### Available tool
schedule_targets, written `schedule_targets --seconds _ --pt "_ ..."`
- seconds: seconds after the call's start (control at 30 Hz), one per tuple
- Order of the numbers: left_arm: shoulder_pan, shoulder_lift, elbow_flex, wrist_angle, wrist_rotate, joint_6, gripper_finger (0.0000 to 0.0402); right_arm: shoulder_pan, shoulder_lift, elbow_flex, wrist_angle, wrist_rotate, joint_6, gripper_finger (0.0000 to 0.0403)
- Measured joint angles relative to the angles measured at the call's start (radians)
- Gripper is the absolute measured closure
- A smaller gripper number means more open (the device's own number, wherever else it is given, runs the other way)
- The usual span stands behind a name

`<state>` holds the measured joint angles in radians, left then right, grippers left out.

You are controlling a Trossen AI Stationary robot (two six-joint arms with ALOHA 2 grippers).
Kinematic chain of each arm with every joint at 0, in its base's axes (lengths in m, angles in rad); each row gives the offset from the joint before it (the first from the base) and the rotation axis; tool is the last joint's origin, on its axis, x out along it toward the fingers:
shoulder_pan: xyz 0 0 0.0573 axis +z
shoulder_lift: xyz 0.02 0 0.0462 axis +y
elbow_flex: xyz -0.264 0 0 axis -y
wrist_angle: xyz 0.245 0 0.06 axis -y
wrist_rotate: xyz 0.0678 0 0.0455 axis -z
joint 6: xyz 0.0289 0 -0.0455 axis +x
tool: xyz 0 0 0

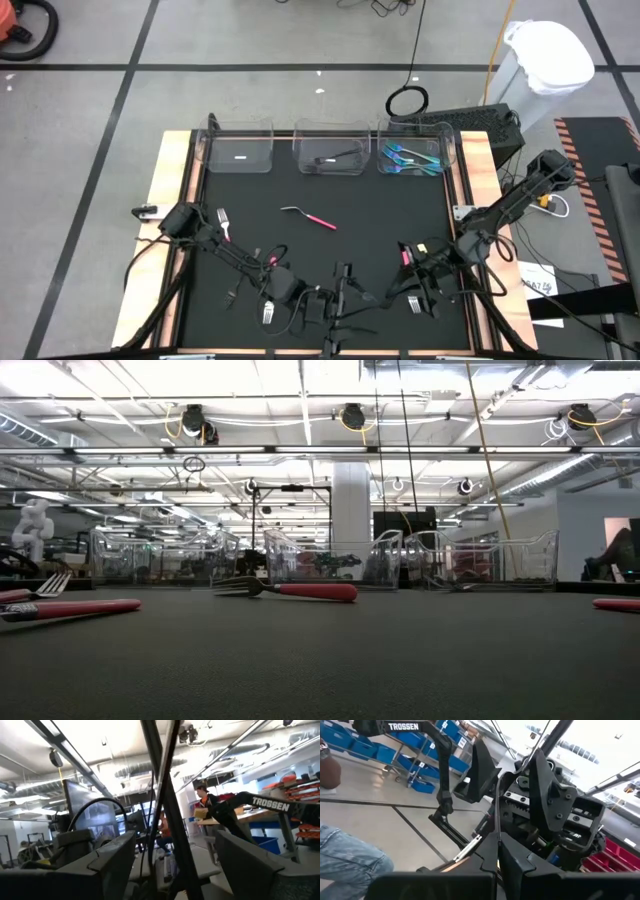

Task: Sort silverware by color (type)
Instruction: Put the black fork into the middle transparent bin

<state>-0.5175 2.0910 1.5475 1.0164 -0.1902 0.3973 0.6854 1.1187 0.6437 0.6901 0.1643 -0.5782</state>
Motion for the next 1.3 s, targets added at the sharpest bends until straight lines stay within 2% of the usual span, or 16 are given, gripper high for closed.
schedule_targets --seconds 0.13,0.47,0.87,1.1,1.3 --pt "0.000 0.000 0.000 -0.003 -0.001 0.000 0.0151 0.000 0.000 0.000 0.001 -0.003 -0.003 0.0403" --pt "0.000 0.000 0.000 -0.015 -0.015 0.000 0.0273 0.001 0.000 0.000 0.003 -0.005 -0.003 0.0403" --pt "0.000 0.000 0.000 -0.043 -0.041 0.010 0.0389 0.001 0.000 0.000 0.005 -0.010 -0.005 0.0403" --pt "-0.002 0.000 0.000 -0.085 -0.091 0.038 0.0395 0.001 0.000 0.000 -0.025 0.006 -0.007 0.0382" --pt "0.002 -0.001 0.000 -0.136 -0.217 0.101 0.0397 0.004 -0.004 0.000 -0.069 0.176 0.038 0.0337"
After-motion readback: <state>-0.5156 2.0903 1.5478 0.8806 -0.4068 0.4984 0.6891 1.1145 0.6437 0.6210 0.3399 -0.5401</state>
